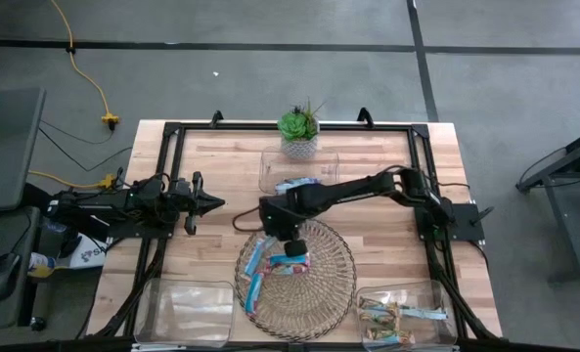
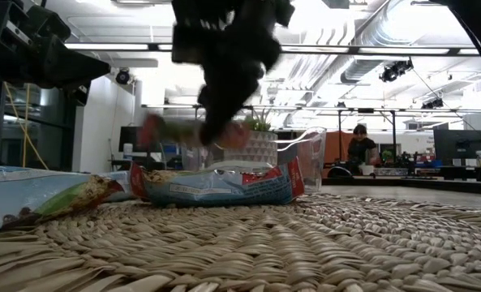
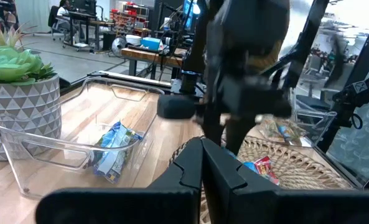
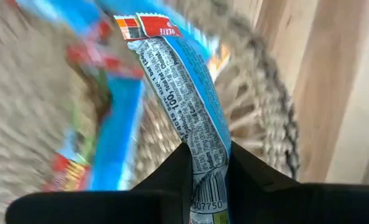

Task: Pick and place Granola Bars by type
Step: Put the red granola bar into the bottom left transparent bin

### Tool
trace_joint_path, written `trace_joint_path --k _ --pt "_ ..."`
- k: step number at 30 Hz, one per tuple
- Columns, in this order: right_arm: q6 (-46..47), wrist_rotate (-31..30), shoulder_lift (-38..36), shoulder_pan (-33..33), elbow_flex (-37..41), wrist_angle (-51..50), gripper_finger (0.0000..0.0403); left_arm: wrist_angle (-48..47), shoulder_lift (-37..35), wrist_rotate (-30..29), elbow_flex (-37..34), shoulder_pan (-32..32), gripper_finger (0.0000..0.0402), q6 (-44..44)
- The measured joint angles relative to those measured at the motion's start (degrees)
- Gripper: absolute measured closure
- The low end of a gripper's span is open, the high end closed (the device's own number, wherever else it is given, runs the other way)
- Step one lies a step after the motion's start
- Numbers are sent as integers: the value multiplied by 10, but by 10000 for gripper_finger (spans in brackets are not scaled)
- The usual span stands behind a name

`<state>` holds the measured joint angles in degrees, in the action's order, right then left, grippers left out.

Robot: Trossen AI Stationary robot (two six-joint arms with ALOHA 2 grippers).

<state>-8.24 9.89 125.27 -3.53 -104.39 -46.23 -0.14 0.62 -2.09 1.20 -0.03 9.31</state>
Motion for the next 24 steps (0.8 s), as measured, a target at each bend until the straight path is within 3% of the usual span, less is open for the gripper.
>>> trace_joint_path --k 4,8,12,15,19,24 --pt "46 43 -1 3 -63 -28 340 0 0 0 0 0 401 0" --pt "116 152 -2 9 -115 -11 340 0 0 0 0 0 401 0" --pt "194 288 -2 9 -142 63 340 0 0 0 0 0 401 0" --pt "260 354 -3 7 -146 153 340 0 0 0 0 0 401 0" --pt "332 380 -3 2 -146 257 340 0 0 0 0 0 401 0" --pt "361 353 -3 -8 -145 345 340 0 0 0 0 0 401 0"
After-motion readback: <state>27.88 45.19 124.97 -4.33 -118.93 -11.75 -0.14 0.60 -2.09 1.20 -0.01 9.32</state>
